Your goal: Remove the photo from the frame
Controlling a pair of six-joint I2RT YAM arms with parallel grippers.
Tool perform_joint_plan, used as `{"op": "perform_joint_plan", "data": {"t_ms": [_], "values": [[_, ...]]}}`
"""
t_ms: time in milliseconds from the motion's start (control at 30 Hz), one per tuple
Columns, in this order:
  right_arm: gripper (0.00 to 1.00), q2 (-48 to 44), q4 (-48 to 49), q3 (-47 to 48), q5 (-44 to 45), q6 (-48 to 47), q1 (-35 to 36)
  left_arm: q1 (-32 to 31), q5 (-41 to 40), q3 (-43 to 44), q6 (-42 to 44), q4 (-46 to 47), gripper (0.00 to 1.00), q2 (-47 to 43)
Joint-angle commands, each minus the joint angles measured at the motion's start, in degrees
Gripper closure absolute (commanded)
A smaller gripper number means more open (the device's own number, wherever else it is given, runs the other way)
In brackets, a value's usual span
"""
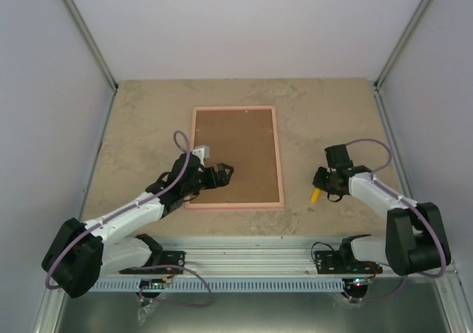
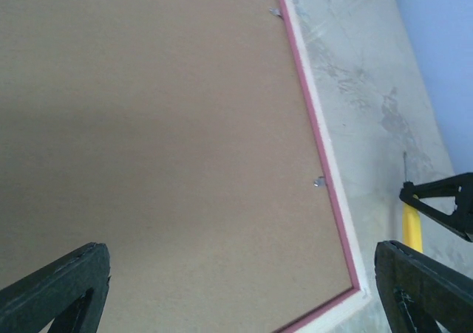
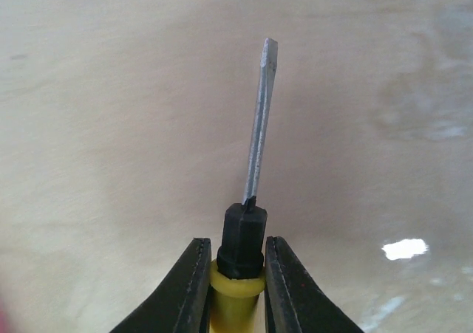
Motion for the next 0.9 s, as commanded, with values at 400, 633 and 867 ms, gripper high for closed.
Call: {"op": "perform_joint_plan", "data": {"t_ms": [400, 633, 867], "values": [[1.00, -7.46, 21.09, 3.96, -10.47, 10.46, 18.68, -13.29, -2.45, 3.01, -4.48, 9.13, 0.05, 1.12], [0.99, -9.86, 27.60, 3.83, -7.97, 17.02, 24.85, -17.78, -3.56, 5.54, -4.00, 11.07, 0.08, 4.73], [1.00, -12.19, 34.56, 0.80, -6.93, 21.75, 28.07, -21.08, -1.67, 8.03, -2.74, 14.53, 0.15, 7.71]]}}
